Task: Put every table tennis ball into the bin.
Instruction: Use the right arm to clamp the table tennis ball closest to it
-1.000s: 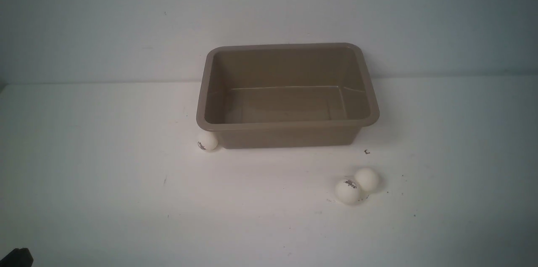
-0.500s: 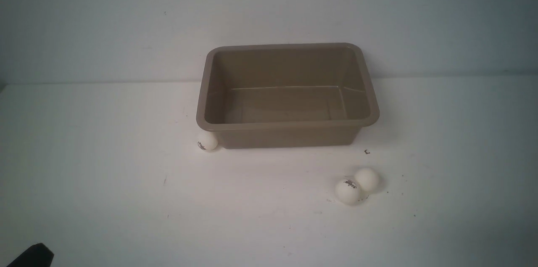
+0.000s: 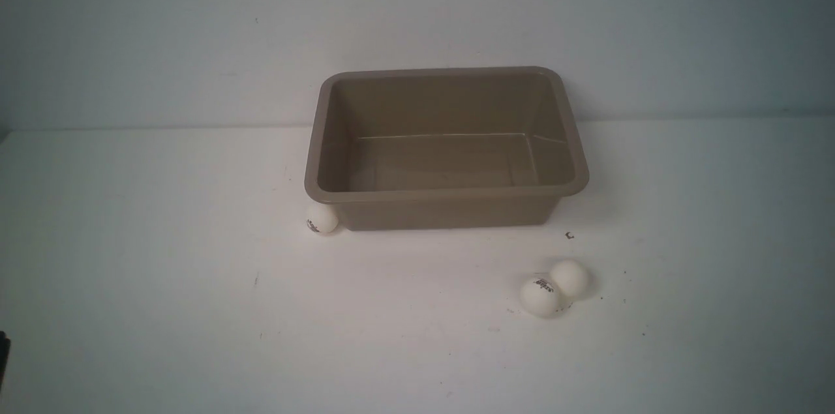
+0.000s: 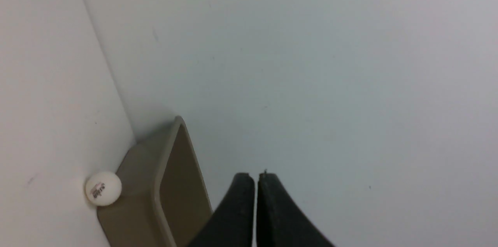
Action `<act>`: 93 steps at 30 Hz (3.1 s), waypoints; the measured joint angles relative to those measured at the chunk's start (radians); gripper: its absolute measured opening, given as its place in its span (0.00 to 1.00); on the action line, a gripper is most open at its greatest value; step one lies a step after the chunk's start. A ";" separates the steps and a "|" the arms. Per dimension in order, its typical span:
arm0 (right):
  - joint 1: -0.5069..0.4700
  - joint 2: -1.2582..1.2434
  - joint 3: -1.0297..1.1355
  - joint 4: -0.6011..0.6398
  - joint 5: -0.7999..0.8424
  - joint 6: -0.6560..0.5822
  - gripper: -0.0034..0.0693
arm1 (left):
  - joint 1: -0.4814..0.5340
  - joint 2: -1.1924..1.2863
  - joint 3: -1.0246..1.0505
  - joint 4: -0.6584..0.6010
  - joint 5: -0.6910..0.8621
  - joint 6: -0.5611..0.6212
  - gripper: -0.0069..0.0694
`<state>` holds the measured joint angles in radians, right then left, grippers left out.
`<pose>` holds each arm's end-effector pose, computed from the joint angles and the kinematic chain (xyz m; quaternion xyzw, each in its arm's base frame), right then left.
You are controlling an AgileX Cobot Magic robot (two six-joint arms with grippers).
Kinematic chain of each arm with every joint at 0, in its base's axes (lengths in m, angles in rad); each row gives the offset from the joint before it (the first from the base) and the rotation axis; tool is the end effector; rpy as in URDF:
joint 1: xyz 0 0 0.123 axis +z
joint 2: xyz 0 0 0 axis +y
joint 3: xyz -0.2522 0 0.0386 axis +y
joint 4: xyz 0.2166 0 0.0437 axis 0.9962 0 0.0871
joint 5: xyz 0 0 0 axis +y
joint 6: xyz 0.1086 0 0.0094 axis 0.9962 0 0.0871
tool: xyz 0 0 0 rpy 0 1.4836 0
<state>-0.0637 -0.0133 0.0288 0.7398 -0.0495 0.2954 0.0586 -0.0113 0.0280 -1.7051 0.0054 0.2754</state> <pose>0.0725 -0.0082 0.2103 0.3591 0.5631 0.3374 0.6634 0.0733 0.0036 0.2066 -0.4602 0.5027 -0.4647 0.5653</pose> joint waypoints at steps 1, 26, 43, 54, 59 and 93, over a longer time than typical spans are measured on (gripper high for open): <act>0.000 0.000 0.000 0.027 -0.007 0.000 0.02 | 0.000 0.000 0.000 -0.008 -0.005 0.030 0.09; 0.037 0.440 -0.541 -0.210 0.688 -0.452 0.02 | 0.000 0.683 -0.478 0.242 0.855 0.912 0.09; 0.037 0.750 -0.573 0.181 0.710 -0.846 0.02 | 0.000 0.916 -0.540 0.050 0.849 1.002 0.09; 0.092 1.182 -0.812 0.195 0.810 -1.069 0.02 | 0.000 0.924 -0.602 0.541 0.598 0.842 0.09; 0.214 1.311 -0.927 0.100 0.799 -1.038 0.02 | 0.000 0.970 -0.611 0.748 0.589 0.682 0.09; 0.529 1.728 -1.199 -0.450 0.773 -0.559 0.42 | 0.000 1.027 -0.611 1.106 0.747 0.396 0.09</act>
<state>0.4650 1.7151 -1.1706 0.2897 0.7231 -0.2635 0.0586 1.0160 -0.5825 -0.5986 0.7527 0.6709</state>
